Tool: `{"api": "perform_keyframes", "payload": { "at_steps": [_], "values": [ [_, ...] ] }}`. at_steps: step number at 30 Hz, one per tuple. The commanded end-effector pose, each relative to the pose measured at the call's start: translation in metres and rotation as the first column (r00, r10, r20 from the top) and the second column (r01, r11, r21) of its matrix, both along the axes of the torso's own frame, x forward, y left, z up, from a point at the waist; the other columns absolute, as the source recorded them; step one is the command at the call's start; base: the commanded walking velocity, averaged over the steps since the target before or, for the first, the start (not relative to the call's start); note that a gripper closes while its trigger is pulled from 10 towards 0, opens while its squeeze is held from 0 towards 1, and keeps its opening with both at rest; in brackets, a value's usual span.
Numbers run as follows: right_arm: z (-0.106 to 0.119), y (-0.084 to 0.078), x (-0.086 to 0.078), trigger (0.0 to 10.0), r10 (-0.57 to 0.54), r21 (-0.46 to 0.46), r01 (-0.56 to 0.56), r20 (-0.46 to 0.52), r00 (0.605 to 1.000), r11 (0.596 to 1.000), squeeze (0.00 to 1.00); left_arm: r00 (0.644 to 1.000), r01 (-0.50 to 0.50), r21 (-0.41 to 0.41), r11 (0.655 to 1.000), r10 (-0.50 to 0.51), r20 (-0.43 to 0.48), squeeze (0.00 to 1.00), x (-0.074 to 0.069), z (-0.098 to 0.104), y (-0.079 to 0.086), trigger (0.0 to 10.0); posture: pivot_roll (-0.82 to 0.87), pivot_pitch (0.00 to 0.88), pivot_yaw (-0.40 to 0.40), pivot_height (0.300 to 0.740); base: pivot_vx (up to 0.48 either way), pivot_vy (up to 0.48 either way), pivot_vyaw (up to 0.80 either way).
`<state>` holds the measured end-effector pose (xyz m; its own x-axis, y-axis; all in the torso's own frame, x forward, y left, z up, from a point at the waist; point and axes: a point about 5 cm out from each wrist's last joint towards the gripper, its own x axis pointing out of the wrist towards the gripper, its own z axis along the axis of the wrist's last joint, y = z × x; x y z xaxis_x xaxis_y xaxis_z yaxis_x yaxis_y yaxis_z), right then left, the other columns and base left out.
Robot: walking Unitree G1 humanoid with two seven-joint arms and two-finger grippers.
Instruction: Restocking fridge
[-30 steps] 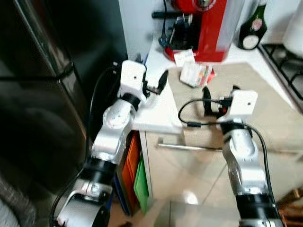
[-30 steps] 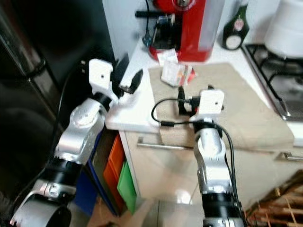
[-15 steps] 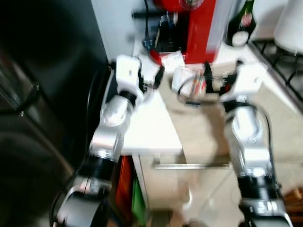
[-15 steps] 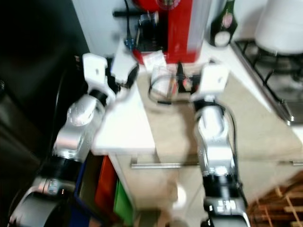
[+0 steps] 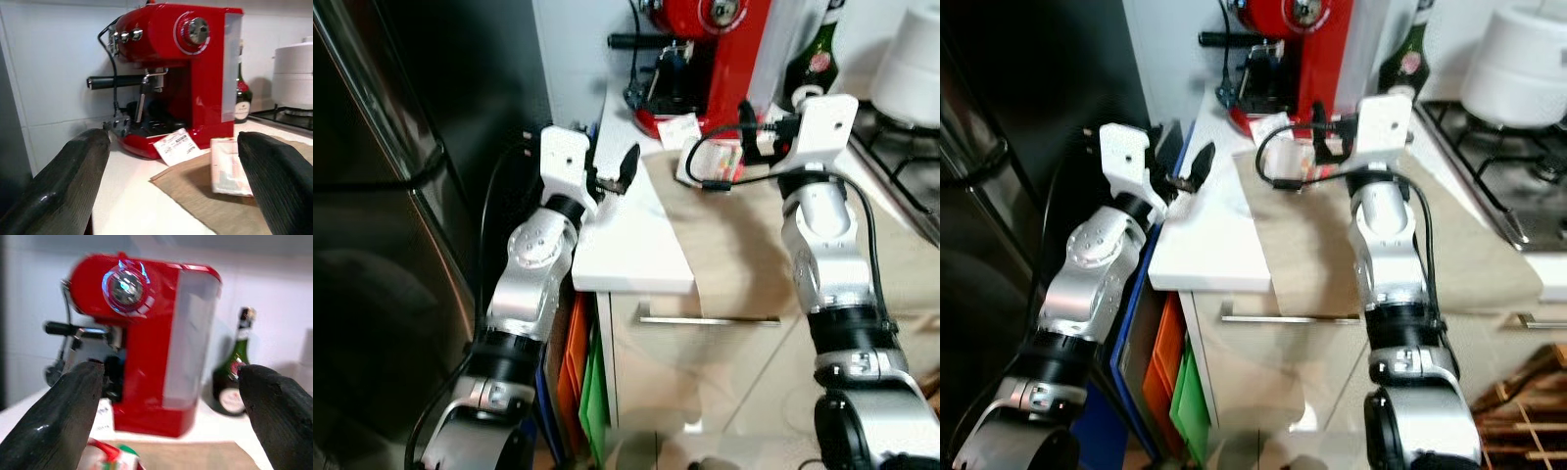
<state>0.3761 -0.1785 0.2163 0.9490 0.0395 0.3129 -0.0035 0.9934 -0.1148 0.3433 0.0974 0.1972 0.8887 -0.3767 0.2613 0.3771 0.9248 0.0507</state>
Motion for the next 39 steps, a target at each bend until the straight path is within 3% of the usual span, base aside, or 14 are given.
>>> {"api": "perform_keyframes", "payload": {
  "at_steps": [1, 6, 12, 25, 28, 30, 32, 33, 35, 36, 39],
  "values": [
    [0.005, 0.0, 0.002, 10.0, 0.003, 0.003, -0.003, 0.022, 1.0, 1.0, 0.0, 1.0, 0.003, 0.003, 1.0, -0.003, 0.005, 0.0, -0.002, 0.002, 0.002, 10.0, -0.01, 0.0, 0.039, 0.74, 0.0, 0.0, 0.0],
    [0.009, -0.002, 0.014, 10.0, -0.039, -0.04, 0.039, 0.004, 0.999, 0.998, 0.0, 1.0, -0.013, 0.011, 1.0, 0.014, -0.024, 0.0, -0.016, -0.005, 0.01, 10.0, 0.03, 0.0, 0.021, 0.74, 0.0, 0.0, 0.0],
    [0.013, 0.012, 0.023, 10.0, -0.063, -0.147, 0.065, 0.019, 0.998, 0.987, 0.0, 0.997, -0.028, 0.019, 0.999, 0.029, -0.067, 0.0, -0.038, -0.015, 0.017, 10.0, 0.07, 0.0, -0.002, 0.74, 0.0, 0.0, 0.0],
    [0.014, 0.006, 0.032, 10.0, -0.146, -0.137, 0.141, -0.029, 0.989, 0.981, 0.0, 0.99, -0.053, 0.056, 0.997, 0.06, -0.13, 0.0, -0.063, -0.021, 0.031, 10.0, 0.12, 0.0, -0.02, 0.74, 0.0, 0.0, 0.0],
    [0.016, 0.005, 0.035, 10.0, -0.122, -0.027, 0.12, -0.074, 0.99, 0.992, 0.0, 0.987, -0.061, 0.072, 0.996, 0.071, -0.146, 0.0, -0.067, -0.021, 0.035, 10.0, 0.14, 0.026, -0.015, 0.74, 0.0, 0.0, 0.0],
    [0.016, 0.005, 0.035, 10.0, -0.122, -0.027, 0.12, -0.074, 0.99, 0.992, 0.0, 0.987, -0.061, 0.072, 0.996, 0.071, -0.146, 0.0, -0.067, -0.021, 0.035, 10.0, 0.14, 0.026, -0.015, 0.74, 0.0, 0.0, 0.0],
    [0.019, 0.004, 0.039, 10.0, -0.103, 0.081, 0.112, -0.108, 0.989, 0.99, 0.0, 0.984, -0.064, 0.087, 0.994, 0.077, -0.16, 0.0, -0.072, -0.022, 0.038, 10.0, 0.15, 0.039, -0.011, 0.74, 0.0, 0.0, 0.0],
    [0.019, 0.004, 0.039, 10.0, -0.103, 0.081, 0.112, -0.108, 0.989, 0.99, 0.0, 0.984, -0.064, 0.087, 0.994, 0.077, -0.16, 0.0, -0.072, -0.022, 0.038, 10.0, 0.15, 0.039, -0.011, 0.74, 0.0, 0.0, 0.0],
    [0.019, 0.001, 0.042, 10.0, -0.068, 0.24, 0.107, -0.164, 0.984, 0.965, 0.0, 0.982, -0.064, 0.098, 0.993, 0.08, -0.17, 0.0, -0.076, -0.021, 0.04, 10.0, 0.16, 0.052, -0.006, 0.74, 0.0, 0.0, 0.0],
    [0.019, 0.001, 0.042, 10.0, -0.068, 0.24, 0.107, -0.164, 0.984, 0.965, 0.0, 0.982, -0.064, 0.098, 0.993, 0.08, -0.17, 0.0, -0.076, -0.021, 0.04, 10.0, 0.16, 0.052, -0.006, 0.74, 0.0, 0.0, 0.0],
    [0.011, 0.003, 0.045, 10.0, 0.022, 0.417, 0.092, -0.261, 0.965, 0.904, 0.0, 0.982, -0.059, 0.105, 0.993, 0.077, -0.174, 0.0, -0.076, -0.02, 0.04, 10.0, 0.16, 0.062, -0.003, 0.74, 0.0, 0.0, 0.0]
  ]
}}
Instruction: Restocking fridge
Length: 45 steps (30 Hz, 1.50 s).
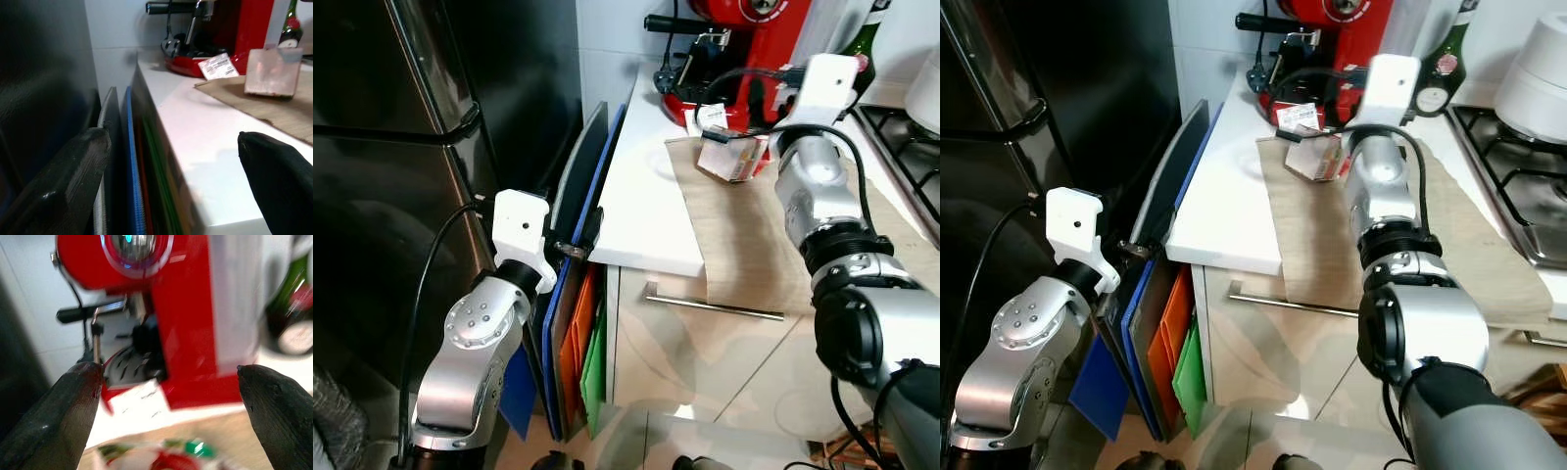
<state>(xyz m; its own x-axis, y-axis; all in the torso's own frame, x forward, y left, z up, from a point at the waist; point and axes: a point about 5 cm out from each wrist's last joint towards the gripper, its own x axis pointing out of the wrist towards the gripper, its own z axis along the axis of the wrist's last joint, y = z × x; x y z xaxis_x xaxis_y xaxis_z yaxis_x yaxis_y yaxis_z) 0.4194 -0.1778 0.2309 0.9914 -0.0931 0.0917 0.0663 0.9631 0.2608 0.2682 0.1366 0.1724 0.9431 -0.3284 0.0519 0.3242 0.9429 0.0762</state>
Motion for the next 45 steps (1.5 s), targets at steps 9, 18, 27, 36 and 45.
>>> {"api": "perform_keyframes", "payload": {
  "at_steps": [9, 18, 27, 36, 45],
  "values": [
    [-0.032, 0.004, -0.001, 10.0, 0.011, 0.052, 0.004, -0.268, 0.963, 0.999, 0.0, 1.0, 0.001, 0.003, 1.0, -0.001, -0.003, 0.0, -0.002, 0.008, -0.001, 10.0, 0.16, 0.082, -0.011, 0.74, 0.0, 0.0, 0.0],
    [-0.044, 0.01, -0.004, 10.0, 0.014, -0.06, -0.037, -0.358, 0.934, 0.998, 0.0, 1.0, -0.008, -0.003, 1.0, 0.008, -0.009, 0.0, -0.003, 0.008, -0.002, 10.0, 0.16, 0.081, -0.025, 0.74, 0.0, 0.0, 0.0],
    [-0.062, 0.064, -0.01, 10.0, 0.181, -0.263, -0.279, -0.342, 0.922, 0.923, 0.0, 1.0, -0.008, -0.012, 1.0, 0.008, -0.011, 0.0, 0.001, 0.007, -0.005, 10.0, 0.13, 0.065, -0.023, 0.74, 0.0, 0.0, 0.0],
    [-0.091, 0.049, -0.022, 10.0, 0.122, -0.386, -0.267, -0.361, 0.925, 0.883, 0.0, 1.0, -0.002, -0.021, 1.0, 0.002, -0.003, 0.0, 0.006, 0.007, -0.008, 10.0, 0.11, 0.041, -0.021, 0.74, 0.0, 0.0, 0.0],
    [-0.091, 0.046, -0.03, 10.0, 0.094, -0.454, -0.202, -0.251, 0.964, 0.868, 0.0, 1.0, -0.009, -0.025, 1.0, 0.01, 0.013, 0.0, 0.01, 0.009, -0.007, 10.0, 0.1, 0.02, -0.024, 0.74, 0.0, 0.0, 0.0]
  ]
}}
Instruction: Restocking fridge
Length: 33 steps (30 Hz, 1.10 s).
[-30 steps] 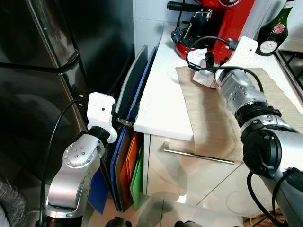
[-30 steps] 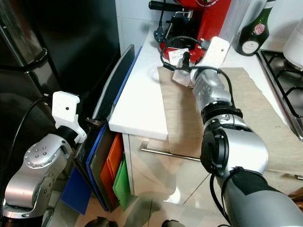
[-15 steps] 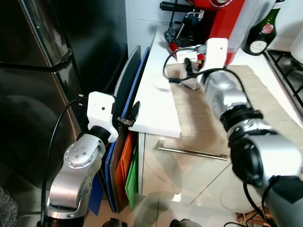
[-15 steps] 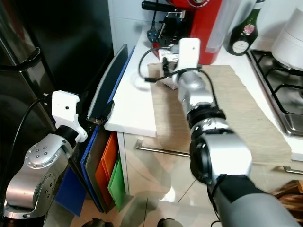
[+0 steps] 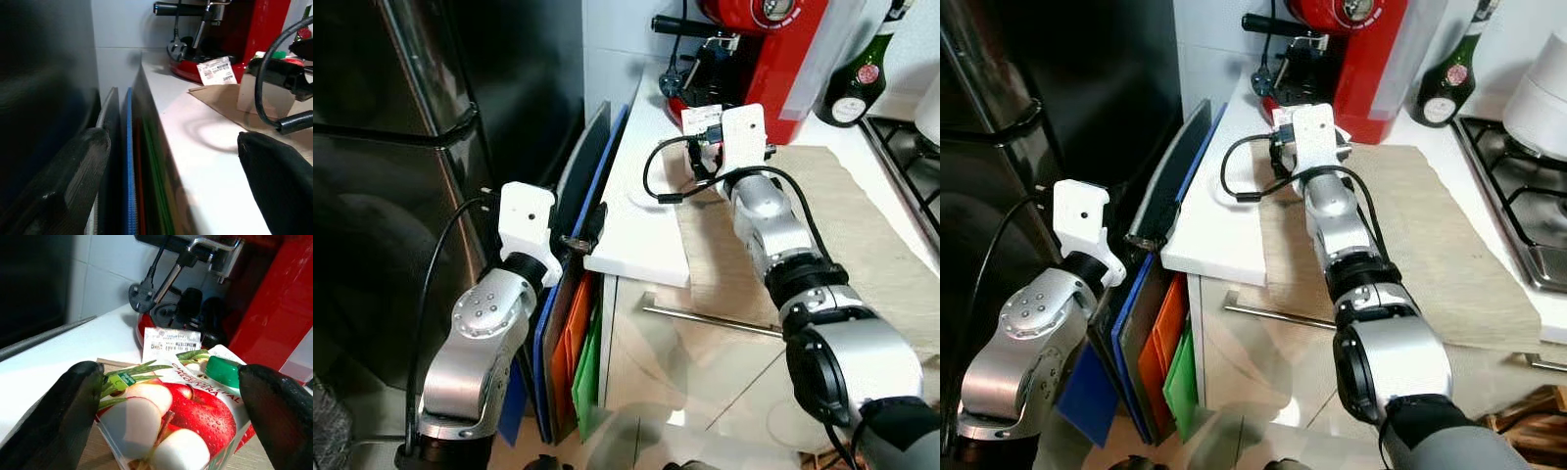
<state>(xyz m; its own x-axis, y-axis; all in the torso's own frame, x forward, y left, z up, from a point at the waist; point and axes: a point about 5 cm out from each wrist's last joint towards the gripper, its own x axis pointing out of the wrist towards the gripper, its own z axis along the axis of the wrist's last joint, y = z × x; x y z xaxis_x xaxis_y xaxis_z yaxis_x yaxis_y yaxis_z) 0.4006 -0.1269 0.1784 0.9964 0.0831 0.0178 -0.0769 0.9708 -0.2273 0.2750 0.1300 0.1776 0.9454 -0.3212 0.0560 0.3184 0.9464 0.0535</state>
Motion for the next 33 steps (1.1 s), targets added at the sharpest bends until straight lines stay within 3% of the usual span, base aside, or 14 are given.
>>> {"api": "perform_keyframes", "payload": {
  "at_steps": [1, 6, 20, 33],
  "values": [
    [-0.041, -0.004, -0.014, 10.0, -0.026, -0.016, 0.024, -0.135, 0.99, 1.0, 0.0, 1.0, -0.005, -0.002, 1.0, 0.005, 0.017, 0.0, 0.004, 0.004, 0.0, 10.0, 0.1, 0.017, -0.021, 0.74, 0.0, 0.0, 0.0],
    [-0.047, -0.003, -0.02, 10.0, -0.031, -0.015, 0.03, -0.137, 0.99, 0.999, 0.0, 1.0, -0.003, -0.003, 1.0, 0.003, 0.018, 0.0, 0.005, 0.004, 0.0, 10.0, 0.08, 0.014, -0.014, 0.74, 0.0, 0.0, 0.0],
    [-0.073, 0.009, -0.059, 10.0, 0.0, 0.0, 0.0, -0.168, 0.986, 1.0, 0.0, 0.999, 0.012, -0.005, 1.0, -0.011, 0.042, 0.0, 0.012, 0.006, -0.004, 10.0, 0.07, 0.0, -0.015, 0.74, 0.0, 0.0, 0.0],
    [-0.059, 0.03, -0.072, 10.0, 0.097, -0.069, -0.103, -0.088, 0.991, 0.992, 0.0, 0.997, 0.026, -0.01, 1.0, -0.025, 0.07, 0.0, 0.021, 0.009, -0.008, 10.0, 0.05, 0.0, -0.003, 0.74, 0.0, 0.0, 0.0]
  ]
}}
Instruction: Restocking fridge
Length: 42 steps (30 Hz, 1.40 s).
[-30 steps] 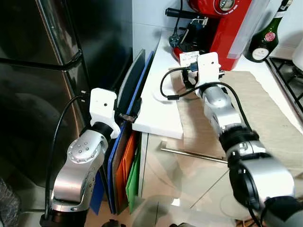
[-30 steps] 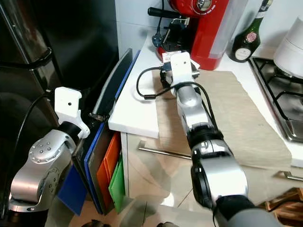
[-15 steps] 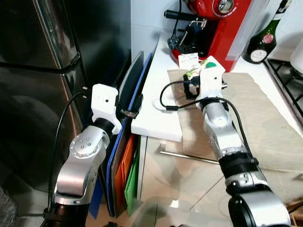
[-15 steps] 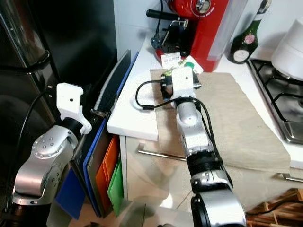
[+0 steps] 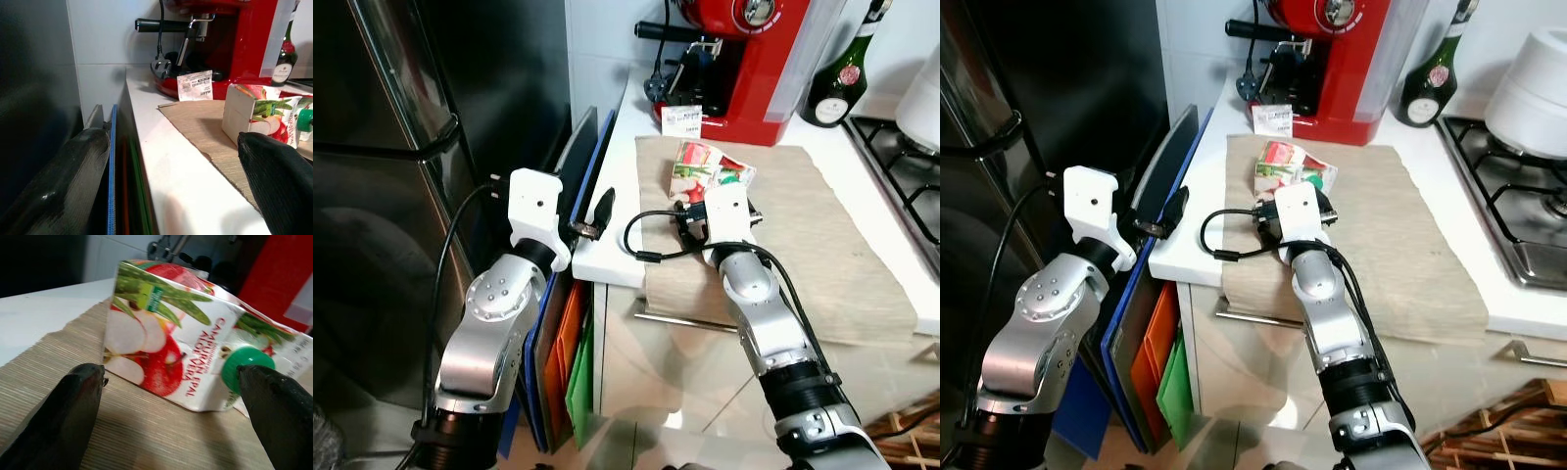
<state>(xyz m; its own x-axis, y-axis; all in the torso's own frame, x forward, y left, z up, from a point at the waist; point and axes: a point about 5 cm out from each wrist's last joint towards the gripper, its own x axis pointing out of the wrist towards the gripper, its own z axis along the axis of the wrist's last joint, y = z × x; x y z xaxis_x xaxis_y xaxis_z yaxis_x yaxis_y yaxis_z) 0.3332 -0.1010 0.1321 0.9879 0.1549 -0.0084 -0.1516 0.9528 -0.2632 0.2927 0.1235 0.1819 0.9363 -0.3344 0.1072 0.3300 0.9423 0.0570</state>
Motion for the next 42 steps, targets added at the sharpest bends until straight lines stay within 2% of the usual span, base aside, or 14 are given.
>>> {"api": "perform_keyframes", "payload": {
  "at_steps": [1, 3, 7, 8, 9, 14, 23, 28, 30, 31, 32, 33, 37, 42],
  "values": [
    [-0.012, 0.005, -0.005, 10.0, 0.026, -0.034, -0.028, -0.063, 0.998, 0.999, 0.0, 1.0, 0.012, 0.003, 1.0, -0.012, 0.022, 0.0, 0.003, 0.005, -0.002, 10.0, 0.05, 0.0, -0.002, 0.74, 0.0, 0.0, 0.0],
    [-0.011, 0.005, -0.004, 10.0, 0.025, -0.028, -0.026, -0.061, 0.998, 0.999, 0.0, 1.0, 0.012, 0.003, 1.0, -0.012, 0.025, 0.0, 0.005, 0.006, -0.002, 10.0, 0.05, 0.0, 0.001, 0.74, 0.0, 0.0, 0.0],
    [0.006, 0.003, 0.001, 10.0, 0.011, -0.004, -0.011, 0.022, 1.0, 1.0, 0.0, 0.999, 0.015, -0.001, 1.0, -0.015, 0.04, 0.0, 0.009, 0.009, -0.003, 10.0, 0.05, 0.0, 0.003, 0.74, 0.0, 0.0, 0.0],
    [0.014, 0.003, 0.002, 10.0, 0.015, 0.002, -0.015, 0.06, 0.998, 1.0, 0.0, 0.999, 0.016, -0.001, 1.0, -0.016, 0.041, 0.0, 0.01, 0.009, -0.004, 10.0, 0.05, 0.0, 0.004, 0.74, 0.0, 0.0, 0.0],
    [0.034, 0.005, 0.004, 10.0, 0.045, 0.001, -0.046, 0.16, 0.986, 0.999, 0.0, 0.999, 0.018, -0.002, 1.0, -0.018, 0.043, 0.0, 0.01, 0.009, -0.005, 10.0, 0.05, 0.0, 0.005, 0.74, 0.0, 0.0, 0.0],
    [0.058, 0.003, 0.003, 10.0, 0.062, 0.039, -0.076, 0.272, 0.96, 0.996, 0.0, 0.999, 0.025, -0.007, 1.0, -0.025, 0.046, 0.0, 0.011, 0.008, -0.007, 10.0, 0.04, 0.0, 0.003, 0.74, 0.0, 0.0, 0.0],
    [0.064, -0.003, 0.003, 10.0, 0.041, 0.089, -0.072, 0.305, 0.951, 0.993, 0.0, 0.998, 0.039, -0.011, 0.999, -0.038, 0.053, 0.0, 0.014, 0.008, -0.011, 10.0, 0.03, 0.0, 0.005, 0.74, 0.0, 0.0, 0.0],
    [0.061, -0.006, 0.006, 10.0, 0.032, 0.104, -0.064, 0.285, 0.958, 0.993, 0.0, 0.997, 0.056, -0.012, 0.998, -0.055, 0.055, 0.0, 0.016, 0.007, -0.013, 10.0, 0.03, 0.0, 0.008, 0.74, 0.0, 0.0, 0.0],
    [0.064, -0.016, 0.007, 10.0, -0.015, 0.119, -0.021, 0.3, 0.954, 0.993, 0.0, 0.996, 0.063, -0.002, 0.998, -0.062, 0.057, 0.0, 0.018, 0.007, -0.015, 10.0, 0.03, 0.0, 0.01, 0.74, 0.0, 0.0, 0.0],
    [0.064, -0.016, 0.007, 10.0, -0.015, 0.119, -0.021, 0.3, 0.954, 0.993, 0.0, 0.996, 0.063, -0.002, 0.998, -0.062, 0.057, 0.0, 0.018, 0.007, -0.015, 10.0, 0.03, 0.0, 0.01, 0.74, 0.0, 0.0, 0.0],
    [0.07, -0.029, 0.004, 10.0, -0.108, 0.136, 0.065, 0.339, 0.935, 0.989, 0.0, 0.995, 0.075, 0.002, 0.997, -0.075, 0.07, 0.0, 0.021, 0.01, -0.016, 10.0, 0.02, 0.0, 0.014, 0.74, 0.0, 0.0, 0.0],
    [0.071, -0.034, 0.003, 10.0, -0.147, 0.144, 0.102, 0.35, 0.925, 0.984, 0.0, 0.994, 0.08, 0.004, 0.997, -0.08, 0.076, 0.0, 0.022, 0.011, -0.017, 10.0, 0.02, 0.0, 0.014, 0.74, 0.0, 0.0, 0.0],
    [0.068, -0.049, -0.019, 10.0, -0.235, 0.132, 0.199, 0.394, 0.888, 0.971, 0.0, 0.99, 0.093, 0.031, 0.995, -0.095, 0.1, 0.0, 0.032, 0.018, -0.015, 10.0, 0.01, 0.0, 0.023, 0.74, 0.0, 0.0, 0.0],
    [0.057, -0.072, -0.039, 10.0, -0.362, 0.16, 0.326, 0.366, 0.857, 0.932, 0.0, 0.993, 0.075, 0.043, 0.996, -0.078, 0.086, 0.0, 0.05, 0.024, -0.004, 10.0, -0.04, 0.0, 0.056, 0.74, 0.0, 0.0, 0.0]
  ]
}}
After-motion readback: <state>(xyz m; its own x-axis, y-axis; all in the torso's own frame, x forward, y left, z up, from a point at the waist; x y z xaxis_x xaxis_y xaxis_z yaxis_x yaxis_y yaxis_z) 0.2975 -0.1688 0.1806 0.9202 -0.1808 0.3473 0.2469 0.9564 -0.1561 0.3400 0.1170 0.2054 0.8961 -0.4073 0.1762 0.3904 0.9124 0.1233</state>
